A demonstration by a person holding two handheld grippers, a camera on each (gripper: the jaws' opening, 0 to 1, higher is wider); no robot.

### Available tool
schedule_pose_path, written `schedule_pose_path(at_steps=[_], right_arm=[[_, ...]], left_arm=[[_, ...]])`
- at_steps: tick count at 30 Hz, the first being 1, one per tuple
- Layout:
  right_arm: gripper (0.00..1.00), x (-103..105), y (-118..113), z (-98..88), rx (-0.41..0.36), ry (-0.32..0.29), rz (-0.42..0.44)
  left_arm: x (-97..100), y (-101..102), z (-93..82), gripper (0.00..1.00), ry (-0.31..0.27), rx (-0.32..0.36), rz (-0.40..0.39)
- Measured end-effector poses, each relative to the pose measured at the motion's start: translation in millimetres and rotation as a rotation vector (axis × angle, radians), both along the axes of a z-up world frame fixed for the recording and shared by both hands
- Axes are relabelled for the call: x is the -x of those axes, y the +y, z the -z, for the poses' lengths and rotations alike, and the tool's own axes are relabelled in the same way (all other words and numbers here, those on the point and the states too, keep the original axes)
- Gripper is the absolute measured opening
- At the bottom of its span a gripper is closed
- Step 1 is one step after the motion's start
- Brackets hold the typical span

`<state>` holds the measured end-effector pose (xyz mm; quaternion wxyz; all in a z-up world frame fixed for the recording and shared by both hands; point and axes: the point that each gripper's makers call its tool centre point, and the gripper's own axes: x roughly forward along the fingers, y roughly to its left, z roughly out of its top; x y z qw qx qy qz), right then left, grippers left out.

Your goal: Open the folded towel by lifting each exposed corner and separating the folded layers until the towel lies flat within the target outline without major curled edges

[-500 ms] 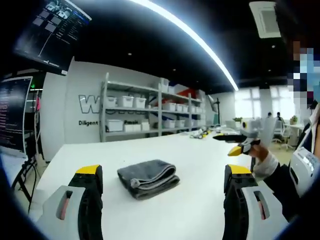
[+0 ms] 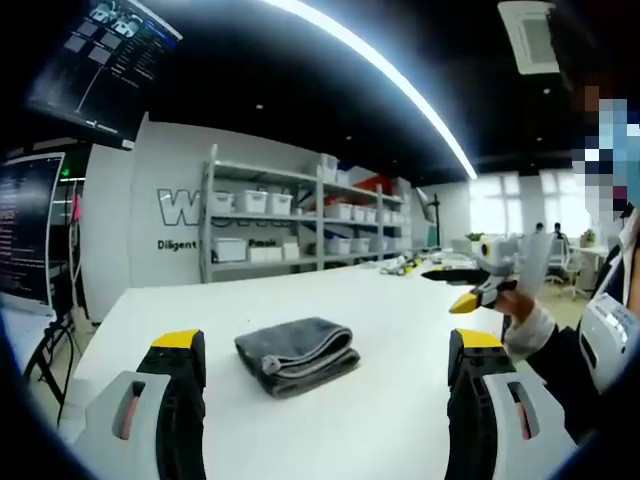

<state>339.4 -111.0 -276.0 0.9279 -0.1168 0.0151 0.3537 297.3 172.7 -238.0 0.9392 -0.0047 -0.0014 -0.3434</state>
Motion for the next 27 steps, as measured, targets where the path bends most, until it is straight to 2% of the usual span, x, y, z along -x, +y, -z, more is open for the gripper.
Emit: schedule_pose_path(at_steps=[7, 16, 27], right_arm=[[0.96, -3.3, 7.1, 8.5, 0.017, 0.010, -0.007], [0.94, -13.3, 17.1, 15.6, 0.016, 0.033, -0.017], [0.93, -20.5, 22.7, 17.7, 0.007, 0.048, -0.034]], left_arm=[[1.8, 0.0, 1.5, 1.00, 0.003, -0.010, -0.001], [13.1, 1.7, -10.5, 1.00, -0.034, -0.015, 0.002], [13.3, 3.1, -7.8, 1.00, -0.014, -0.014, 0.002]])
